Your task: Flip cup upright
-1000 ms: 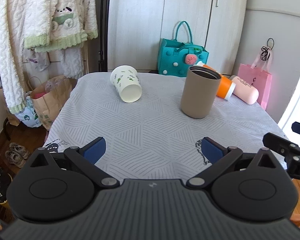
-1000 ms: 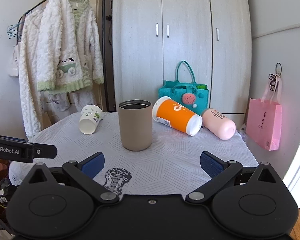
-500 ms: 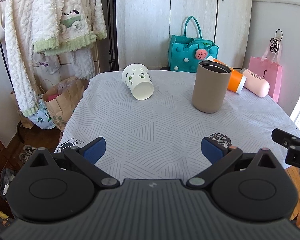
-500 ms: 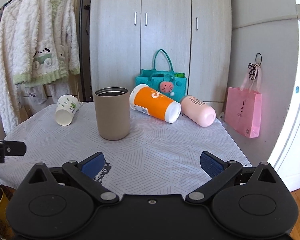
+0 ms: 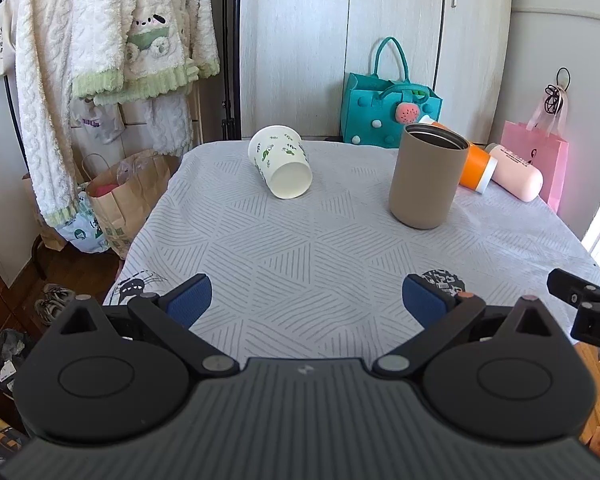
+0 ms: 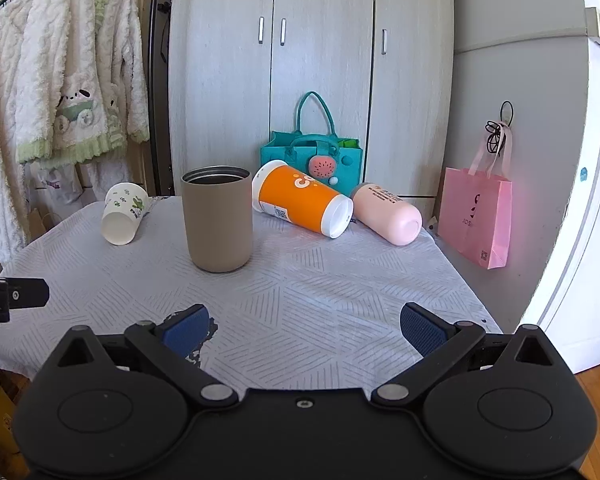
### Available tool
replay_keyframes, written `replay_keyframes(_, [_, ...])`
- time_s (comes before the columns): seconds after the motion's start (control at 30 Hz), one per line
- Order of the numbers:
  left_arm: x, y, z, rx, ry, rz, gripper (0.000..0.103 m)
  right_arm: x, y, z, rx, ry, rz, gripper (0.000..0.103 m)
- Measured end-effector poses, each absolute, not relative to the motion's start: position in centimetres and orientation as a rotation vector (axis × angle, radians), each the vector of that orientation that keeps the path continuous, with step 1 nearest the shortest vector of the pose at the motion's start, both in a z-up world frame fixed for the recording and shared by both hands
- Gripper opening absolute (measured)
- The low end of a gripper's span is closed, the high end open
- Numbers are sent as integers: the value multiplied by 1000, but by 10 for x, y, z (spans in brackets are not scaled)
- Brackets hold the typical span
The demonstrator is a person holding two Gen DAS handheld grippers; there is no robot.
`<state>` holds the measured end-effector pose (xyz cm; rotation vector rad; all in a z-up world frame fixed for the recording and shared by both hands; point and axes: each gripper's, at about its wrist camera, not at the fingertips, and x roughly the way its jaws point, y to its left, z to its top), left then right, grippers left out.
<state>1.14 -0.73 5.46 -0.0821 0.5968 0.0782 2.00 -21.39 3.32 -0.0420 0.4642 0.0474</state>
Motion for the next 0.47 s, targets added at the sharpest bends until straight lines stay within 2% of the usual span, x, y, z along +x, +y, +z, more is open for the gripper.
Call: replay_keyframes(0.47, [13,-4,53,-94,604,90,103,19,-214,35,-36,461,38,103])
